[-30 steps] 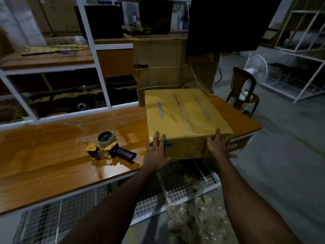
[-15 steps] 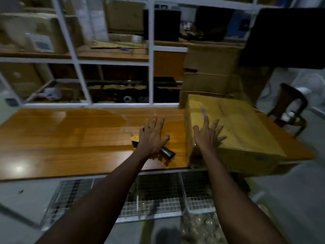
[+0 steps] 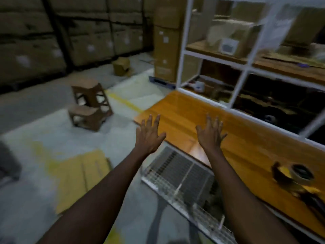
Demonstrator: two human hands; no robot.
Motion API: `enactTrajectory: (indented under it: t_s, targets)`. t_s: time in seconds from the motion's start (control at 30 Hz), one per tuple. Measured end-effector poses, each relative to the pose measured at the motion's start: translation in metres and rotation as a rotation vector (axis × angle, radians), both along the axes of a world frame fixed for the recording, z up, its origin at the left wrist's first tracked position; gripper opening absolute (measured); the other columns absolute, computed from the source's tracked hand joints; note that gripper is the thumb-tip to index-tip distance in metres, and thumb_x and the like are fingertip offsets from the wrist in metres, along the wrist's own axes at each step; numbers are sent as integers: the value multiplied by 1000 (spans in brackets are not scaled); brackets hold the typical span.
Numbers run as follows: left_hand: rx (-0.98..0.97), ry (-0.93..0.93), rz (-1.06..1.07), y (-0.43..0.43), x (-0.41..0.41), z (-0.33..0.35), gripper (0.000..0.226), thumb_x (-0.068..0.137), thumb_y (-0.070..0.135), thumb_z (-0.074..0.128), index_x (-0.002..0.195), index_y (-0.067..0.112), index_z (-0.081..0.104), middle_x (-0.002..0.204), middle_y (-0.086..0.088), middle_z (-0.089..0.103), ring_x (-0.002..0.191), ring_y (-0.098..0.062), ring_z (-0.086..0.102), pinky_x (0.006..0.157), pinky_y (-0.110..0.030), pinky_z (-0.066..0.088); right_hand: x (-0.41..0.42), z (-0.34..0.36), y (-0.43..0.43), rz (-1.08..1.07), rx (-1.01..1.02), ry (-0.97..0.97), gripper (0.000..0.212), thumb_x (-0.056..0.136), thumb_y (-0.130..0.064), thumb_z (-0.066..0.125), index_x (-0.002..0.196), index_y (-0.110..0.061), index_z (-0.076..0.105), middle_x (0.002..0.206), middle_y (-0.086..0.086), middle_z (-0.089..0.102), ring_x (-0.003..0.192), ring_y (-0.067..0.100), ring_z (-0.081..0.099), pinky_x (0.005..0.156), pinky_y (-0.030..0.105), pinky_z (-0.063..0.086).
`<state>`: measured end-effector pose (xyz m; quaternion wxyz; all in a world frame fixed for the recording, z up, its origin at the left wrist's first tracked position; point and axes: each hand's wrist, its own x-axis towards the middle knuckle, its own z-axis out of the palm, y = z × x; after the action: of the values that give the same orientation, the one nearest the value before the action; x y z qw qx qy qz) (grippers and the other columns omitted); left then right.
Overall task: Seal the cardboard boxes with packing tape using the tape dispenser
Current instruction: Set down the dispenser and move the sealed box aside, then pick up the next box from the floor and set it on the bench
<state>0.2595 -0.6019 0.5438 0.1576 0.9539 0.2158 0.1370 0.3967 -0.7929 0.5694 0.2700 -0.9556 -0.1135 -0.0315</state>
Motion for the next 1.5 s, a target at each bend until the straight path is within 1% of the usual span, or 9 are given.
enactTrajectory:
  t_s: [0.23,0.47,0.67,0.9,1.03,1.13,1.23,1.33,1.5]
  targets:
    - [-64,121,390,178,-160,-55,73,99,56,36,158,32,0,165,-5,4,148,-38,11,111,-63,22,-105,-48,239,461,2,92,62,99,-44,47,154,-33,21,164,5,8,150,31,5,113,66,10]
    - [-154,303,659,286,-266,-123,73,99,57,36,158,30,2,165,-4,5,148,-38,13,110,-62,25,-174,-131,394,722,-45,263,61,98,-40,45,153,-34,20,163,7,13,147,32,14,112,63,18]
    - [-214,446,744,369,-295,-193,74,97,58,36,158,30,4,165,-6,1,146,-39,16,108,-61,28,-186,-226,494,770,-113,417,60,97,-40,44,152,-31,23,161,10,19,145,34,22,110,64,22]
    - [-263,521,720,461,-294,-312,91,77,69,10,158,28,12,165,-10,8,141,-41,26,101,-61,38,-168,-364,591,714,-275,468,63,95,-37,50,152,-26,27,159,12,24,143,34,27,108,63,28]
    - [-269,545,701,514,-293,-419,89,80,70,18,157,26,16,164,-11,11,139,-44,30,97,-60,42,-166,-474,628,794,-427,337,66,96,-47,49,153,-27,23,160,11,20,144,41,19,106,68,21]
    - [-239,574,698,550,-297,-514,87,85,69,41,157,28,13,165,-7,5,139,-46,27,98,-61,41,-160,-557,658,716,-459,330,75,93,-57,46,155,-29,14,162,12,11,144,44,14,106,71,16]
    - [-308,491,719,577,-297,-596,90,82,73,45,157,32,14,165,-4,5,137,-47,28,95,-63,44,-151,-631,674,588,-395,327,82,91,-63,47,155,-31,9,162,12,5,143,46,14,105,73,19]
    - [-429,388,792,593,-293,-657,96,82,71,56,157,33,10,165,-2,2,142,-43,23,103,-62,38,-143,-692,675,510,-305,376,87,86,-68,50,154,-35,5,163,8,1,141,48,18,104,72,23]
    - [-555,285,800,595,-288,-715,112,71,80,57,158,30,6,165,-5,-5,149,-34,14,113,-55,27,-149,-744,662,551,-281,400,91,83,-66,57,154,-31,12,163,6,4,133,48,34,99,63,36]
